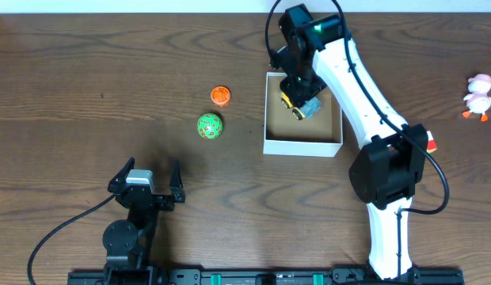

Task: Pack container
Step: 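Carry the truck left and lower it into the white box, then release the truck and move the right gripper to the colour cube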

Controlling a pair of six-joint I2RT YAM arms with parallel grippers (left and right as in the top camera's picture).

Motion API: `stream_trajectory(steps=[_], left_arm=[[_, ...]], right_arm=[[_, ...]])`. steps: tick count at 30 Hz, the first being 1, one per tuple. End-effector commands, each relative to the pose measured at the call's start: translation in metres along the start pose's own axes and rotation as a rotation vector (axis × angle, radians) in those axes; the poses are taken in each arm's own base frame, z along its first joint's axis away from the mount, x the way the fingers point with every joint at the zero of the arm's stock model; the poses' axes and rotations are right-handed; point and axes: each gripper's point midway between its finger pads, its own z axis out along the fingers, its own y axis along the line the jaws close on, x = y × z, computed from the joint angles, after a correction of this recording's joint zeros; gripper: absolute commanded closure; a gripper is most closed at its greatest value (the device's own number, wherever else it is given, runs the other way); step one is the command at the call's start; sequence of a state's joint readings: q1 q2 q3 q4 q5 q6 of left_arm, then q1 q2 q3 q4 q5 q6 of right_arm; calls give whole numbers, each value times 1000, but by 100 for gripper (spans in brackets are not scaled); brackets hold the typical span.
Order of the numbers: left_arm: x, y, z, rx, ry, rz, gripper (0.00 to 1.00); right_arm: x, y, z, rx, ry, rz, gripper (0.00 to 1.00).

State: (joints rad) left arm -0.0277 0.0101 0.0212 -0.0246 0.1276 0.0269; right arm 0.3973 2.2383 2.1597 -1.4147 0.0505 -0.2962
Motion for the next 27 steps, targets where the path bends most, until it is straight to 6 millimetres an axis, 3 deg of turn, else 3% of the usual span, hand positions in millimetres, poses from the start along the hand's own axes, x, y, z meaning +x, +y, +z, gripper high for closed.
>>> stream_trajectory(steps=[1, 8, 16, 19, 21, 24, 27], left_arm=[[15, 0, 1, 7, 45, 2, 2], [15, 0, 1, 8, 46, 2, 2], [15, 0, 1, 7, 45, 2, 2], [15, 0, 1, 7, 45, 2, 2], [15, 0, 1, 7, 45, 2, 2], [15, 0, 1, 7, 45, 2, 2], [15, 0, 1, 7, 45, 2, 2]], right_arm=[[4, -5, 8, 8, 18, -18, 49], [1, -6, 20, 12, 8, -10, 36], [-12, -11, 9, 30, -54, 59, 23], [-24, -16, -21, 47, -122, 106, 18], [-33, -22, -49, 60, -184, 145, 1], [-37, -37, -97, 101, -280, 210, 1], [-15, -72, -136, 225, -306, 306, 1]])
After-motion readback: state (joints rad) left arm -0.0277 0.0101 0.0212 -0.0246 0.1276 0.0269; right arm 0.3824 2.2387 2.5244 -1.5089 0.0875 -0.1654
